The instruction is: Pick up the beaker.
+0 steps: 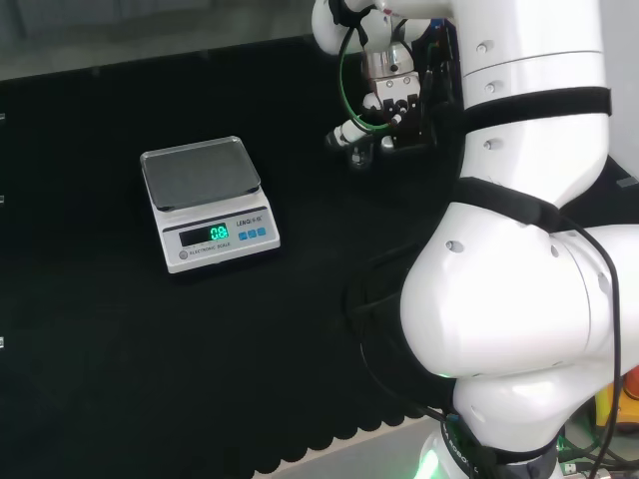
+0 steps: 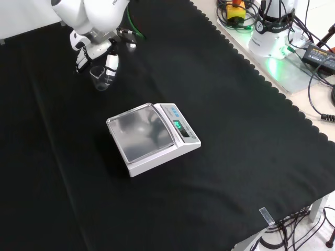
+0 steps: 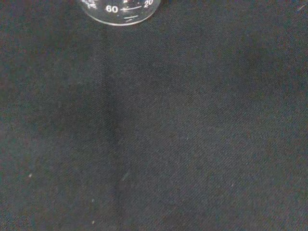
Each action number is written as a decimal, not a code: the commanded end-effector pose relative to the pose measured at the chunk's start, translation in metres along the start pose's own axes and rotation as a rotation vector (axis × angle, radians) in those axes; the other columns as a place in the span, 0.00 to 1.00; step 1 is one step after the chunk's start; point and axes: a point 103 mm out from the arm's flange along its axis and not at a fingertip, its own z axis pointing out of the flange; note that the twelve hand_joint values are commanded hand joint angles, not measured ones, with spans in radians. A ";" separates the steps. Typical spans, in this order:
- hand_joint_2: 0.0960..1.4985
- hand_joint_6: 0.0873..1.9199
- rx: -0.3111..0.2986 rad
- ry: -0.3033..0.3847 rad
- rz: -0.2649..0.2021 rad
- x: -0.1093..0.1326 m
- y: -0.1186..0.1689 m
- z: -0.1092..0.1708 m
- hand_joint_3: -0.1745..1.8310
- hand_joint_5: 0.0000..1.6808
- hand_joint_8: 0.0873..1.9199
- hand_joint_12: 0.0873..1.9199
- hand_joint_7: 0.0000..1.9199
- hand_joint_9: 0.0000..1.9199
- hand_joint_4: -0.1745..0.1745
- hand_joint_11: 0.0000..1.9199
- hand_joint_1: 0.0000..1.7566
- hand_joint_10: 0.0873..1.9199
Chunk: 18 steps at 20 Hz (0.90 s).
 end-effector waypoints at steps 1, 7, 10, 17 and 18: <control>0.52 0.00 -0.032 -0.023 -0.009 0.017 -0.015 0.002 0.14 0.23 0.31 0.66 0.19 0.27 0.45 0.32 0.22 0.32; 0.53 0.00 -0.064 -0.043 -0.019 0.032 -0.012 0.005 0.16 0.31 0.27 0.62 0.29 0.36 0.48 0.38 0.33 0.25; 0.53 0.00 -0.074 -0.048 -0.025 0.043 -0.009 0.004 0.17 0.34 0.25 0.62 0.33 0.41 0.50 0.40 0.35 0.22; 0.51 0.00 -0.113 -0.102 -0.014 0.058 -0.008 -0.005 0.22 0.43 0.22 0.42 0.41 0.56 0.35 0.62 0.49 0.12; 0.51 0.00 -0.120 -0.116 -0.013 0.058 -0.008 -0.006 0.23 0.46 0.22 0.40 0.42 0.59 0.31 0.65 0.52 0.09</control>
